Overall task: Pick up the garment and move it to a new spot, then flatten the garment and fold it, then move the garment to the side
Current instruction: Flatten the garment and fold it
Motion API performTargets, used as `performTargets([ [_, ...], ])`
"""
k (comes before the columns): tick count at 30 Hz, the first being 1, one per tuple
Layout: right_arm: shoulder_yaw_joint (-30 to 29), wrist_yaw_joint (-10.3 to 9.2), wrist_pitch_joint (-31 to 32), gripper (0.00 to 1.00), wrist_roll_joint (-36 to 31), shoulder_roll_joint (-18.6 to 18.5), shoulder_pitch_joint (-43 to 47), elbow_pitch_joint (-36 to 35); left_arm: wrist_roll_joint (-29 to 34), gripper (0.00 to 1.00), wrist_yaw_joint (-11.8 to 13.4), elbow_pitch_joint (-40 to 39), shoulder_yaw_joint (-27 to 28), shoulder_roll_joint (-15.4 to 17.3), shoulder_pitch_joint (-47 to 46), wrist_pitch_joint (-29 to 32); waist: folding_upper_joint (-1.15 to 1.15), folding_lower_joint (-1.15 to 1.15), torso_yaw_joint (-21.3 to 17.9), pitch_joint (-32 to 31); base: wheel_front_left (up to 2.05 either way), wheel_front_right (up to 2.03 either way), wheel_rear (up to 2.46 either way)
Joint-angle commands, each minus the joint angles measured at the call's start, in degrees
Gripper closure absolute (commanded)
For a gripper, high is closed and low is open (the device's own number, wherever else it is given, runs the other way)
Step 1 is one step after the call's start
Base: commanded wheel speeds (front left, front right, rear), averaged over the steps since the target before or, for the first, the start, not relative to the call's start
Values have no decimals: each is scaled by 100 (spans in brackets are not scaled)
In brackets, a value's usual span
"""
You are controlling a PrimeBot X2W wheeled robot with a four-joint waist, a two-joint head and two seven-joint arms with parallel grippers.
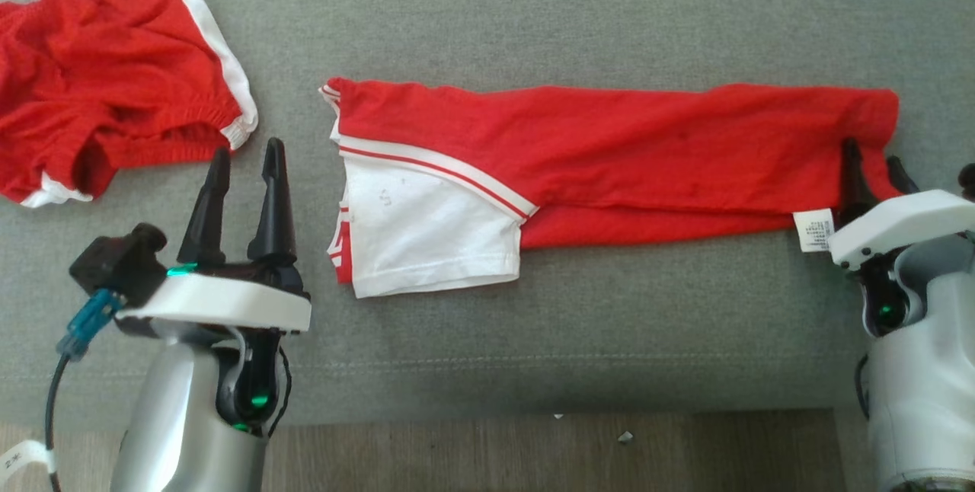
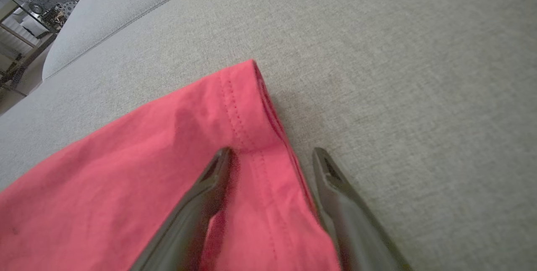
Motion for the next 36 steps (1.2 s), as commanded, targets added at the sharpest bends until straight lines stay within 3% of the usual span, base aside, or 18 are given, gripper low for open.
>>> performTargets([
  [1,158,36,82,0,17,55,-71,-40,47,0,-25,-186,191,48,-217,-70,0,0,-2,7,0,0,0],
  [2,182,36,116,0,48,73,-78,-9,48,0,-26,-188,194,48,-225,-70,0,0,-5,10,0,0,0],
  [3,215,36,160,11,86,89,-80,19,49,0,-27,-189,200,48,-233,-70,0,0,-9,10,0,0,0],
  [4,254,36,186,68,119,97,-81,33,48,0,-28,-191,210,48,-241,-70,0,0,-15,9,0,0,0],
  [5,290,36,189,100,147,98,-81,35,44,0,-29,-191,222,48,-247,-70,0,0,-21,5,0,0,0],
  [13,641,36,59,100,-150,-249,33,-12,19,0,-32,-139,253,47,-204,-70,0,0,-93,-158,0,0,0],
  [23,40,36,33,100,-695,-737,-20,2,-46,0,-34,-94,226,47,-112,-70,0,0,-134,-410,0,0,0],
  [27,-377,36,27,100,-1310,-943,-37,-59,-148,0,-36,-182,118,47,-60,-70,0,0,-131,-497,0,0,0],
  [32,-723,36,54,100,-1759,-779,-95,-189,-190,0,-35,-228,120,47,-20,-70,0,0,-133,-553,0,0,0],
  [36,-542,36,160,100,-1628,-361,-148,-349,-196,0,-29,-174,105,47,51,-70,0,0,-175,-654,0,0,0],
])
